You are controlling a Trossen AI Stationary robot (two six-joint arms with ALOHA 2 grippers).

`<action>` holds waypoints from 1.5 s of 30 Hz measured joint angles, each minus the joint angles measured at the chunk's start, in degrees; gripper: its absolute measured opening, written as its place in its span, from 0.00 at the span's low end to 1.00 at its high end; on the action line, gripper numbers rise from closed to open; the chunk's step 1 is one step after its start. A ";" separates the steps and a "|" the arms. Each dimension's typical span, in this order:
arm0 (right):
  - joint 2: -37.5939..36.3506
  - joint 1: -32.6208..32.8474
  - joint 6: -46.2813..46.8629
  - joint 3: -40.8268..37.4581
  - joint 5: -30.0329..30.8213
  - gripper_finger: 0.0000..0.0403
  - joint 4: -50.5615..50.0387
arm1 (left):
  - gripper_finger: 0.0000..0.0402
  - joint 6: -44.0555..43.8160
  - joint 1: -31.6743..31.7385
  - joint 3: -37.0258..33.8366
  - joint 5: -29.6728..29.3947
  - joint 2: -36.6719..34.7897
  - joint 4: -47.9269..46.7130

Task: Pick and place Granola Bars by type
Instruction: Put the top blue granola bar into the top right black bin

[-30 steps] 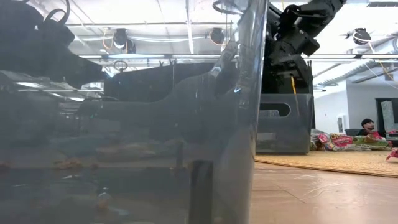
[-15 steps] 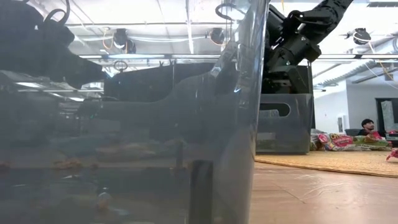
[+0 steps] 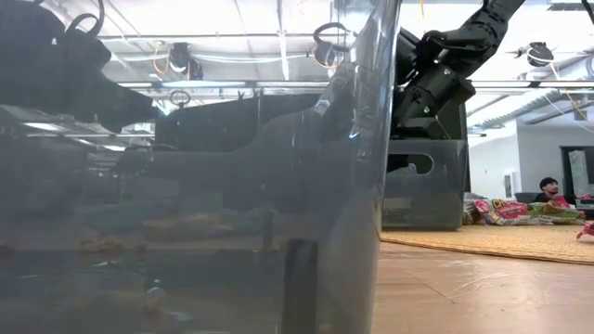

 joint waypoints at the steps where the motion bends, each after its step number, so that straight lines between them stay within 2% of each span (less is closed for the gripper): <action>1: 0.00 0.00 0.02 0.00 0.00 0.01 0.00 | 0.54 0.00 0.00 -0.01 -0.01 -0.01 0.01; 8: 0.00 0.00 1.16 0.00 0.00 0.03 0.57 | 0.54 0.00 0.01 0.01 0.00 -0.01 0.01; 15: 0.00 0.00 7.05 0.02 -0.11 0.12 1.45 | 0.54 0.00 0.00 -0.01 0.00 -0.01 -0.01; 29: -0.03 0.13 11.80 0.02 -0.13 0.28 1.44 | 0.54 0.00 0.01 0.01 -0.02 -0.01 0.01; 39: -4.10 0.13 21.26 0.04 -0.15 0.33 1.10 | 0.54 0.00 0.02 0.00 -0.02 0.00 -0.02; 45: -4.94 0.13 22.26 0.04 -0.03 0.38 0.05 | 0.54 -0.01 0.02 -0.01 -0.01 -0.01 0.01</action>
